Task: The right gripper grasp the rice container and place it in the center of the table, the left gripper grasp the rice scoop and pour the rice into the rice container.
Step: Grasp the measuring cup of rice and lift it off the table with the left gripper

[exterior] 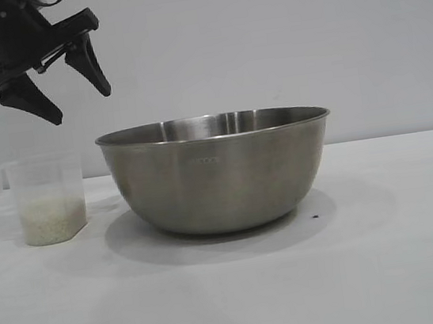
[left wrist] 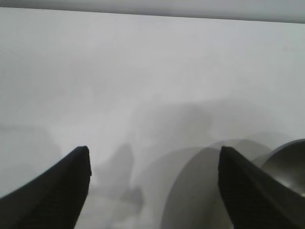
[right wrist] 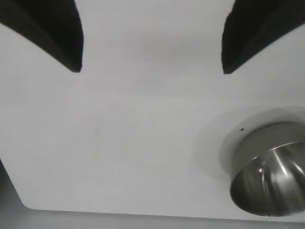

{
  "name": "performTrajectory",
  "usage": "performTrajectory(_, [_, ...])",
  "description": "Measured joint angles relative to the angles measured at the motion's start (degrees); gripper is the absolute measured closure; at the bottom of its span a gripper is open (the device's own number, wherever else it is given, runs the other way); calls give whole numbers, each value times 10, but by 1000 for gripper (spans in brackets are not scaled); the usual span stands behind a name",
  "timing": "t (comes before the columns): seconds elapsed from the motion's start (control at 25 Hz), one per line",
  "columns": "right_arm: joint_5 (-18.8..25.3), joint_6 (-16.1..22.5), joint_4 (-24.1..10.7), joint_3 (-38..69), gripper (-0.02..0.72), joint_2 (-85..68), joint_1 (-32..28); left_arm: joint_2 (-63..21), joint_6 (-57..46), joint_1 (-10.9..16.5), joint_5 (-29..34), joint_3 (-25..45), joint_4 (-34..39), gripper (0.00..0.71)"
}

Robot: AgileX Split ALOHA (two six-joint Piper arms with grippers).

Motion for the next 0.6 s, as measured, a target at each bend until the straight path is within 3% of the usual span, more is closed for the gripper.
performTrajectory(0.44, [-1,2,0,1,169,0,0,0,2,0,0,0,1,179])
performTrajectory(0.6, [-1,2,0,1,169,0,0,-3,14,0,10,0,36,179])
